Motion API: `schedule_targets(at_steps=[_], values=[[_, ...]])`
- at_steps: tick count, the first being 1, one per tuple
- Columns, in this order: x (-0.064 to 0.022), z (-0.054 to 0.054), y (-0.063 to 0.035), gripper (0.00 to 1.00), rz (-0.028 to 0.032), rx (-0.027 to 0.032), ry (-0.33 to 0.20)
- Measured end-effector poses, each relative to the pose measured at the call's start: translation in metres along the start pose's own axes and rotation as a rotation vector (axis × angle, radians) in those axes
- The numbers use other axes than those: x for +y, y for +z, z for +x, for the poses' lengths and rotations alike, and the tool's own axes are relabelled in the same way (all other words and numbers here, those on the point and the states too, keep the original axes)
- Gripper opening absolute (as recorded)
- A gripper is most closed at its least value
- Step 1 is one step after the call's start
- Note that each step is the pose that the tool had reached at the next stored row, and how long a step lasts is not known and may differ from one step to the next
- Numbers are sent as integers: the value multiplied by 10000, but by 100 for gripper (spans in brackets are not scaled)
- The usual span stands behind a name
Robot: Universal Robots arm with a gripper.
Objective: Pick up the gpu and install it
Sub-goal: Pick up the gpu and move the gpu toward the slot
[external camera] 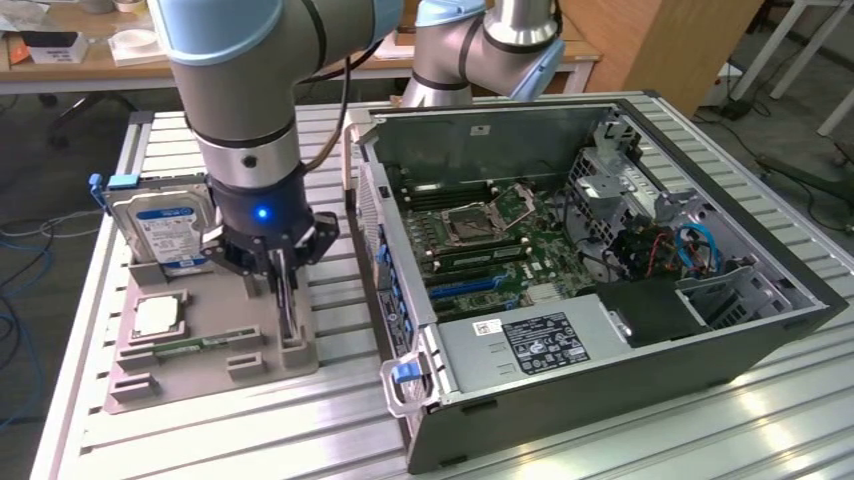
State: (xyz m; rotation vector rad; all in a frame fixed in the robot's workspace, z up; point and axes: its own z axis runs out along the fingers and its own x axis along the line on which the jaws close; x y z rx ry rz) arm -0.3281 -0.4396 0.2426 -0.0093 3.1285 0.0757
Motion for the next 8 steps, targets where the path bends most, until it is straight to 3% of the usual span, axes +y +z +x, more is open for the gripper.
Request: schedule_targets(at_steps=[8], values=[[4,-2,-70,27,-1,-1,-1]])
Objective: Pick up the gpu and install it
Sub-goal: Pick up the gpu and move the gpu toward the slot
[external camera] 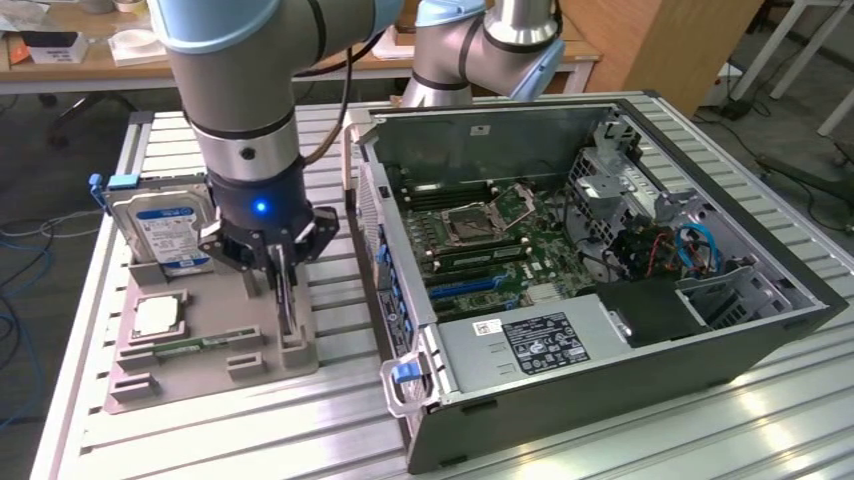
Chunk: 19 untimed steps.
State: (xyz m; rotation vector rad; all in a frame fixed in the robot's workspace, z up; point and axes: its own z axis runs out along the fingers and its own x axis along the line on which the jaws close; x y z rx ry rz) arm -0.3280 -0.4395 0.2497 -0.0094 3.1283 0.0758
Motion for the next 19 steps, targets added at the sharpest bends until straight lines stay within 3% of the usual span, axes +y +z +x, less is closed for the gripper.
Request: schedule_targets(at_steps=[19], values=[[3,-9,-81,27,1,7,1]])
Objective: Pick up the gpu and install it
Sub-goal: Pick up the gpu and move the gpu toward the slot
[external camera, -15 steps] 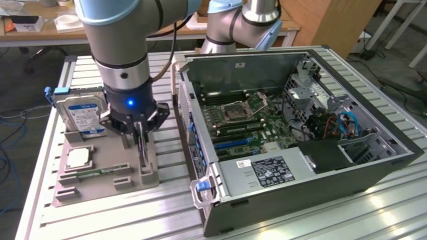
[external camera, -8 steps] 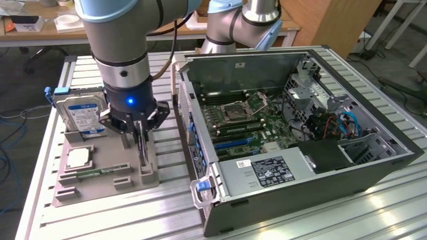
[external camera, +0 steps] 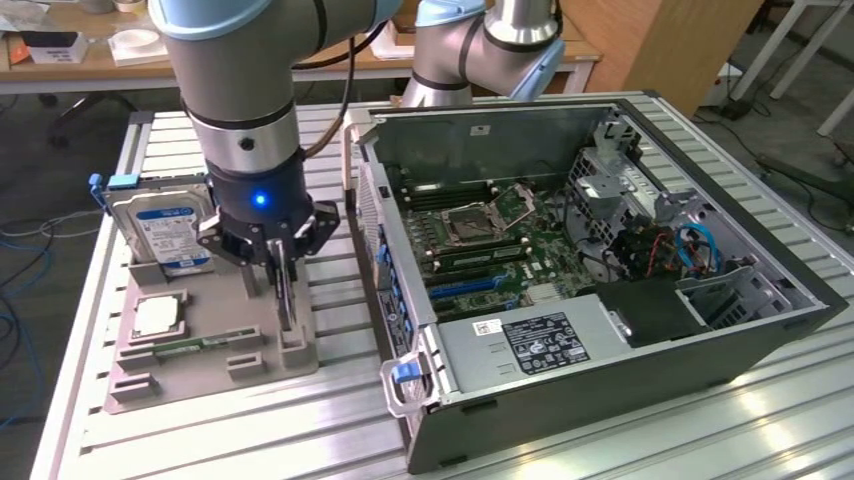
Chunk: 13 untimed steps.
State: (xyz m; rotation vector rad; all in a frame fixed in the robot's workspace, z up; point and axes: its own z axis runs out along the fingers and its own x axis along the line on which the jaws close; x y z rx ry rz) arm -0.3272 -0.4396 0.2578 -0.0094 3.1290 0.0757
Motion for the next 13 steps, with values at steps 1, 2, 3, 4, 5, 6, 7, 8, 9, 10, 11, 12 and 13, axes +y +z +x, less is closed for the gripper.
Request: schedule_targets(at_steps=[1,2,3,4,5,6,7,8,9,10,11,12,13], values=[[0,0,-4,27,-1,-1,0],[1,-1,-5,27,-3,-3,0],[1,-1,-6,27,-3,-4,0],[1,-1,-9,27,-2,-2,0],[1,0,-10,27,0,-1,0],[1,-1,-13,27,-1,-1,0],[1,-1,-15,27,-1,-2,0],[1,-1,-17,27,-1,-1,0],[1,-1,-19,27,-1,-1,0],[1,-2,-21,27,0,0,1],[1,-3,-22,27,-1,1,0],[1,-4,-25,27,-1,1,0],[1,-4,-29,27,1,3,0]])
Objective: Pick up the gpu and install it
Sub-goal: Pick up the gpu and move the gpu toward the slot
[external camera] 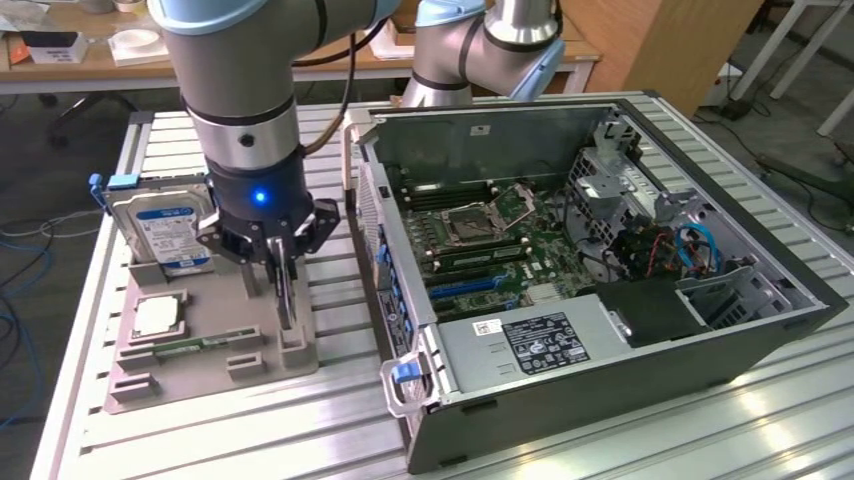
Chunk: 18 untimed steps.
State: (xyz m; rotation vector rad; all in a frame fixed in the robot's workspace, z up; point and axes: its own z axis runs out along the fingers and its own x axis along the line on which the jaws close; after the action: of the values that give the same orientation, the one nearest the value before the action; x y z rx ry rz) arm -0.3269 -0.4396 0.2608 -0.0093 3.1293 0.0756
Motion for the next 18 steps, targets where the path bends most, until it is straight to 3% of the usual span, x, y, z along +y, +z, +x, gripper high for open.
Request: schedule_targets(at_steps=[18], values=[[5,-1,-104,27,-1,-1,0]])
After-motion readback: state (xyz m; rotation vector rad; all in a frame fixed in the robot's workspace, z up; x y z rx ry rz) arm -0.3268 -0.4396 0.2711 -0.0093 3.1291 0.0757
